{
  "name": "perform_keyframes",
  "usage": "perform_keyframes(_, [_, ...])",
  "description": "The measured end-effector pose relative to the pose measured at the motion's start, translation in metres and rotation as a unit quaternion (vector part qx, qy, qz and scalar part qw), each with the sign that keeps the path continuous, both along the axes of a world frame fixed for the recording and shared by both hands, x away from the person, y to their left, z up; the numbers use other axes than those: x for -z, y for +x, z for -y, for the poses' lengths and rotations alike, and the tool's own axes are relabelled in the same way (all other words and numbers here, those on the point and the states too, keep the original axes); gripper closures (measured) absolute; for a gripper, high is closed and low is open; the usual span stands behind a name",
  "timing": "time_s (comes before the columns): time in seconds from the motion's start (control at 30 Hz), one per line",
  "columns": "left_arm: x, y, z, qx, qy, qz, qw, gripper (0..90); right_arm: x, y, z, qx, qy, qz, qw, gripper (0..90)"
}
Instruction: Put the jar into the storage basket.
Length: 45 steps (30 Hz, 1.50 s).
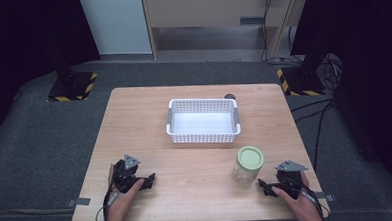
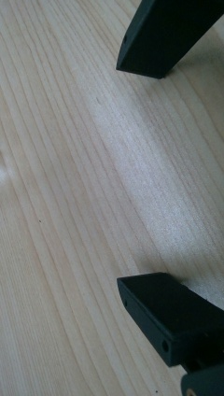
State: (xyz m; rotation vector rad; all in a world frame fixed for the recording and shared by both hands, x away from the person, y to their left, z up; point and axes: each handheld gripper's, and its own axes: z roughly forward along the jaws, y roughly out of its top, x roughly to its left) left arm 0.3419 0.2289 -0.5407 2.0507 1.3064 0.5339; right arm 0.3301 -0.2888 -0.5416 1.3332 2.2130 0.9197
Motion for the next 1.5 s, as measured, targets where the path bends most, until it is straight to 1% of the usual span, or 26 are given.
perform_keyframes(0.23, [0.000,-0.001,0.000,-0.003,0.000,0.000,1.0000,0.0,0.000,0.000,0.000,0.001,0.000,-0.001,1.0000,0.3])
perform_keyframes(0.33, [0.000,-0.001,0.000,-0.003,0.000,0.000,1.0000,0.0,0.000,-0.001,0.000,0.003,0.004,-0.001,1.0000,1.2])
perform_keyframes(0.37, [0.000,-0.001,0.000,-0.003,0.000,0.000,1.0000,0.0,-0.001,-0.002,0.000,0.002,0.010,0.000,0.9999,2.4])
perform_keyframes(0.4, [0.000,-0.001,0.000,-0.003,0.000,0.000,1.0000,0.0,-0.001,-0.004,0.000,-0.002,0.016,0.002,0.9999,3.3])
perform_keyframes(0.47, [0.000,-0.001,0.000,-0.003,0.000,0.000,1.0000,0.0,-0.003,-0.008,-0.001,-0.006,0.020,0.004,0.9998,3.0])
perform_keyframes(0.57, [0.000,-0.001,0.000,-0.003,0.000,0.000,1.0000,0.0,-0.005,-0.015,-0.004,-0.024,0.017,0.008,0.9995,3.0])
perform_keyframes(0.7, [0.000,-0.001,0.000,-0.003,0.000,0.000,1.0000,0.0,-0.014,-0.023,-0.012,-0.040,0.022,0.023,0.9987,3.0])
perform_keyframes(0.8, [0.000,-0.001,0.000,-0.003,0.000,0.000,1.0000,0.0,-0.018,-0.025,-0.017,-0.050,0.026,0.023,0.9981,2.9])
perform_keyframes(0.9, [0.000,-0.001,0.000,-0.003,0.000,0.000,1.0000,0.0,-0.019,-0.027,-0.021,-0.059,0.037,0.017,0.9974,2.5])
perform_keyframes(1.03, [0.000,-0.001,0.000,-0.003,0.000,0.000,1.0000,0.0,-0.021,-0.027,-0.028,-0.070,0.039,0.015,0.9967,2.5])
perform_keyframes(1.2, [0.000,-0.001,0.000,-0.003,0.000,0.000,1.0000,0.0,-0.030,-0.022,-0.037,-0.078,0.041,0.025,0.9958,2.4])
perform_keyframes(1.5, [0.000,-0.001,0.000,-0.003,0.000,0.000,1.0000,0.0,-0.043,-0.014,-0.047,-0.090,0.044,0.035,0.9944,2.4])
